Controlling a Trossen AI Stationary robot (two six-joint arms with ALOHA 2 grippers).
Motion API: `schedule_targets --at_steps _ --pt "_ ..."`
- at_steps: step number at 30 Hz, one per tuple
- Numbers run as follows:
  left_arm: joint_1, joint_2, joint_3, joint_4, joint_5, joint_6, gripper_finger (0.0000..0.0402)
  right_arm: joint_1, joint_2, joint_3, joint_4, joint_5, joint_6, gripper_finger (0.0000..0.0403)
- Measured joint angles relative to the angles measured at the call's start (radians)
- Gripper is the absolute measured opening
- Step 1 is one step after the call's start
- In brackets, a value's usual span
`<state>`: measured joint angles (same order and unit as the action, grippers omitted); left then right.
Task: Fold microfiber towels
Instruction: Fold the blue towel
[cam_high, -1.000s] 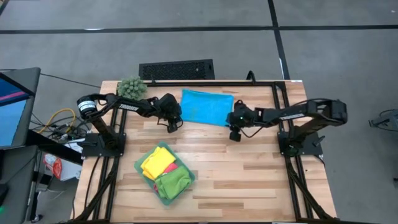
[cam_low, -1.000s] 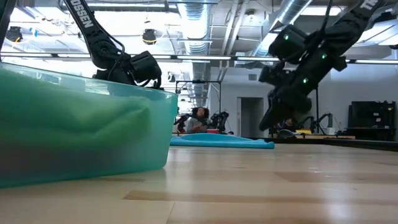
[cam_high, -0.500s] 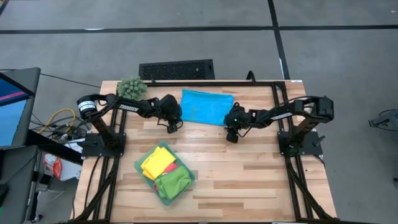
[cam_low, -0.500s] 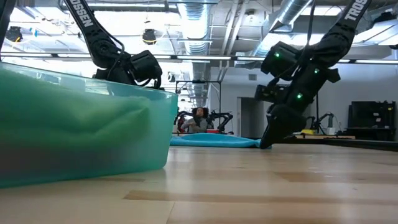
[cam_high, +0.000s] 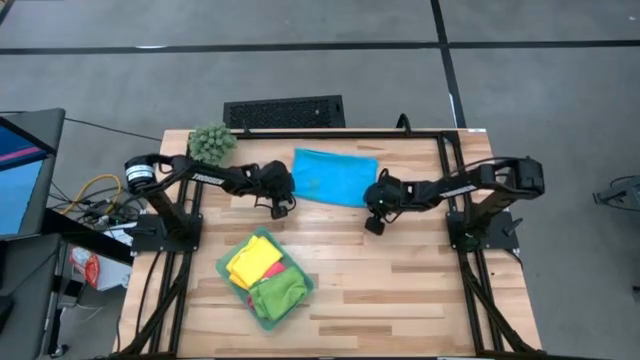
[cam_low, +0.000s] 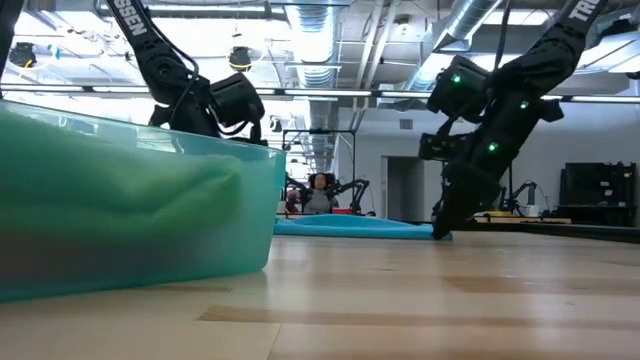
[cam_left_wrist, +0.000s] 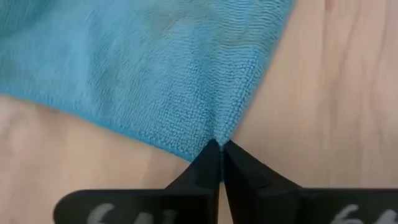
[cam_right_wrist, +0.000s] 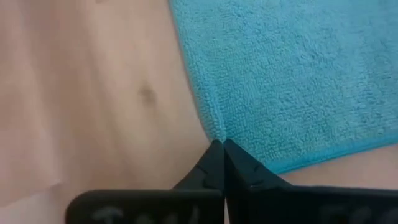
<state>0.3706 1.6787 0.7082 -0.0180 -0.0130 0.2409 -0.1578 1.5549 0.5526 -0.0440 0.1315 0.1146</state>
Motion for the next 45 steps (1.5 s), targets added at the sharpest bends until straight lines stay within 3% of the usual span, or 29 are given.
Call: schedule_targets --at_steps 10,20,31,45 --pt "-0.062 -0.160 -0.005 -0.108 0.023 -0.191 0.0001 0.101 -0.182 -0.005 -0.119 -0.025 0.148 0.0009" --pt "-0.019 -0.251 -0.003 -0.048 -0.071 -0.127 0.0001 -0.040 -0.292 -0.003 -0.156 -0.002 0.148 0.0008" --pt "0.099 -0.201 0.005 0.058 -0.038 -0.087 0.0000 -0.236 -0.291 0.000 -0.117 -0.032 0.081 0.0008" --pt "0.136 0.013 0.131 0.004 -0.090 -0.093 0.0000 -0.298 -0.132 -0.001 0.017 -0.054 0.043 0.0011"
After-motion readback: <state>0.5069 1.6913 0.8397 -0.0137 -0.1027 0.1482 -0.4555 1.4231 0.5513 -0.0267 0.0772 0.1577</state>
